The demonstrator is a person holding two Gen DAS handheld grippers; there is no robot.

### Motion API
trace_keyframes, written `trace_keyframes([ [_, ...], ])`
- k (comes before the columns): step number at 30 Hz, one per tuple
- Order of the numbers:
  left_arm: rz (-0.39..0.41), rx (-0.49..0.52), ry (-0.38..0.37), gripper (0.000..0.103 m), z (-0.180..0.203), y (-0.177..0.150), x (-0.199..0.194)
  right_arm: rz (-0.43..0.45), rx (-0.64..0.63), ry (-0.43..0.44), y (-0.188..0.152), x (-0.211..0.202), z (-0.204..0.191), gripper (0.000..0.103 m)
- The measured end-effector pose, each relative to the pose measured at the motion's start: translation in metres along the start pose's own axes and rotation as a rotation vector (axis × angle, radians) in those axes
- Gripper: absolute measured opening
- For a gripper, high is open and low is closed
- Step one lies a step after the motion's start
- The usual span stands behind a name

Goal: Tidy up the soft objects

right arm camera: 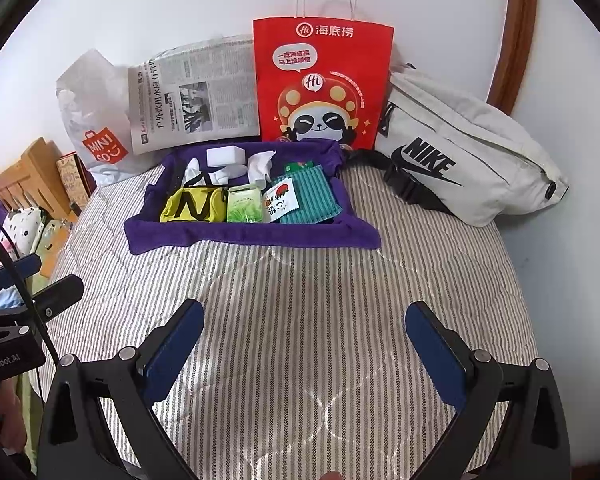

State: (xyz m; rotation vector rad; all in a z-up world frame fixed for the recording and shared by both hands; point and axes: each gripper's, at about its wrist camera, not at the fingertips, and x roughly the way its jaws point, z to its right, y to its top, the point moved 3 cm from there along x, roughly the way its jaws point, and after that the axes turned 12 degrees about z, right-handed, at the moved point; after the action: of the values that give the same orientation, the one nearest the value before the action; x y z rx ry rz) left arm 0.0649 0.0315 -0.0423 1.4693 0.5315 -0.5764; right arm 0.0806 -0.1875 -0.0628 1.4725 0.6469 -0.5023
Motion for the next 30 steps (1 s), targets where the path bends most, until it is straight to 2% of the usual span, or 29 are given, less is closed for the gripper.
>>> trace_keyframes([
  [30,-0.015,0.006,-0.003,0.092,-0.0029,-0.0022,0.0056,-0.007,-0.004,-0.004,0.0010,0.0029,-0.0007,0.100],
])
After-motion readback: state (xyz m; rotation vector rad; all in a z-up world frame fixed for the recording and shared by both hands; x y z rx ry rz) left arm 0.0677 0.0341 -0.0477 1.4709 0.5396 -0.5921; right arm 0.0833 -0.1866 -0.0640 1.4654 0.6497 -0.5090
